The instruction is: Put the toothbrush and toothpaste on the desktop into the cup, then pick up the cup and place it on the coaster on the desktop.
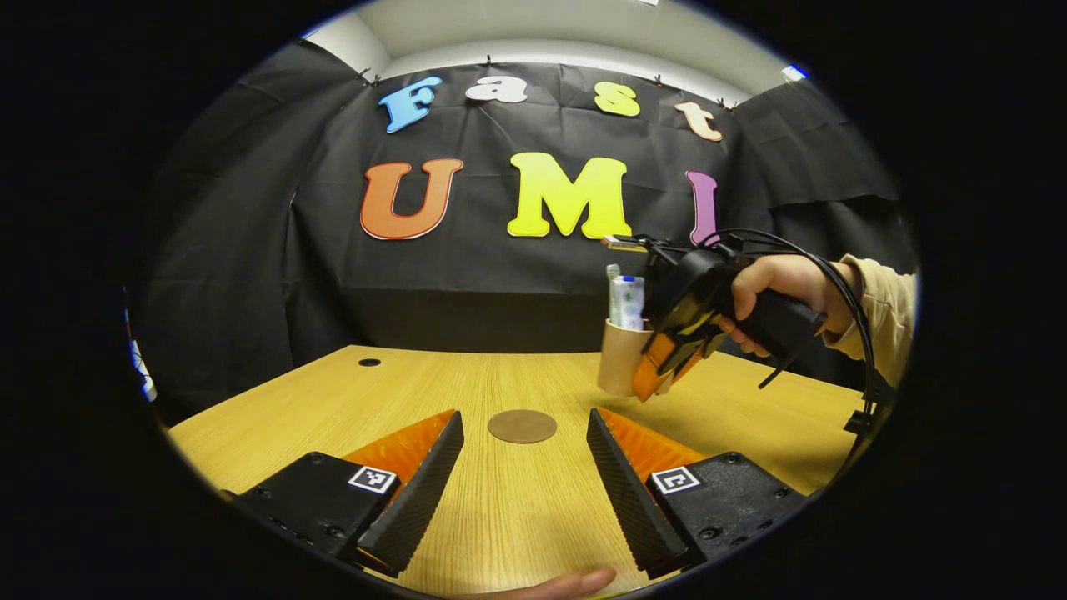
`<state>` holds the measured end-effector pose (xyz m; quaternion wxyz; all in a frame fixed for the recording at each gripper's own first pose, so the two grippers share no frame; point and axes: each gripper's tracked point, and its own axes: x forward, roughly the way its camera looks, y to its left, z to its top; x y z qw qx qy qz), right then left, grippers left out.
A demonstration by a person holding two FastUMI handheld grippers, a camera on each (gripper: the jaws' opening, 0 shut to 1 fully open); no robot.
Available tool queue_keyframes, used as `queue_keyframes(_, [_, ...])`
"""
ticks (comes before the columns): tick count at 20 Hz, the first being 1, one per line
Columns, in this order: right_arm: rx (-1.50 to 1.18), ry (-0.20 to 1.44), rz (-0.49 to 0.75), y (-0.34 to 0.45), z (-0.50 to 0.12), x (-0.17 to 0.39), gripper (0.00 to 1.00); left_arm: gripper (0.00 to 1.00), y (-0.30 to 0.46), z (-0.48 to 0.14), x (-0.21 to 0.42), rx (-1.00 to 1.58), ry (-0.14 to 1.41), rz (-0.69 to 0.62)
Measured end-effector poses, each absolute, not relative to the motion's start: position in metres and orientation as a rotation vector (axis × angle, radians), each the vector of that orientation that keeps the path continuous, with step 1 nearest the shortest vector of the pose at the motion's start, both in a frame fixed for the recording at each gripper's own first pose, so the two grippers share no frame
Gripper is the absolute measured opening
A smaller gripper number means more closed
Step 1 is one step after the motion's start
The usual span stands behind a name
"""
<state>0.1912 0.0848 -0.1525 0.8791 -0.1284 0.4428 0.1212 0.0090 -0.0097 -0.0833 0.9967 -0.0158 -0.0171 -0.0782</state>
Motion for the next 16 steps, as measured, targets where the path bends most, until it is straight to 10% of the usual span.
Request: queue_keyframes(16, [-0.349,0.981,0.386,0.074,-0.138,0.182,0.25,0.95,-0.001,-0.085,0.002,-0.029,-0.046,-0.155])
